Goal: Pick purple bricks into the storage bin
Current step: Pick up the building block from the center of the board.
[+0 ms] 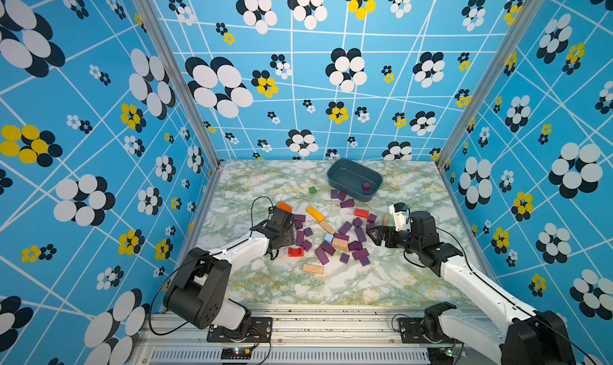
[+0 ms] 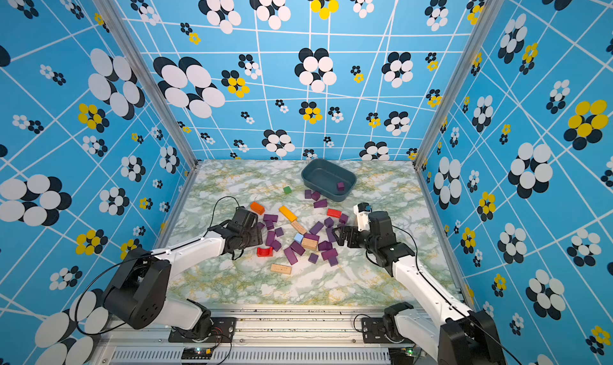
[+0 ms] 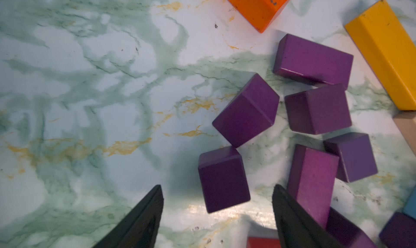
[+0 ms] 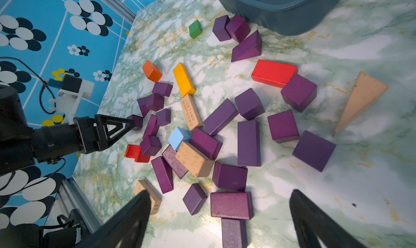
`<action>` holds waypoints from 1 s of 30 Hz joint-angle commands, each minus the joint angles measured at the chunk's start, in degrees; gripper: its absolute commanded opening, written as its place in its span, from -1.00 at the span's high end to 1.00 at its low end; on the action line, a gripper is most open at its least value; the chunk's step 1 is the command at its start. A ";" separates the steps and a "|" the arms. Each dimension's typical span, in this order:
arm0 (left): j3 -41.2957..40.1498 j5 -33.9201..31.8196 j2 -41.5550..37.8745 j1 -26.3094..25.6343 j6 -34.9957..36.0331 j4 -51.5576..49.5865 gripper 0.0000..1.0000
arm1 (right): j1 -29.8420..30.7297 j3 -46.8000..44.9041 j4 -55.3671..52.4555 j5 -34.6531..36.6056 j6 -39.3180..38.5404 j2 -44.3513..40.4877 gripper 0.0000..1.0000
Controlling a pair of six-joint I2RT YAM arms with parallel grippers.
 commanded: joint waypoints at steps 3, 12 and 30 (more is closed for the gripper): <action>2.74 -2.91 3.15 0.45 -1.77 -1.21 -0.38 | 0.22 -2.07 3.51 0.50 2.12 -0.95 -0.93; 5.89 -3.88 8.94 0.91 -2.32 -0.57 -0.09 | 0.25 -2.72 4.81 2.10 3.42 1.03 -0.89; 8.77 -8.53 0.93 -2.87 3.40 -4.70 0.50 | 0.21 -7.83 12.56 2.89 4.86 -0.89 -0.94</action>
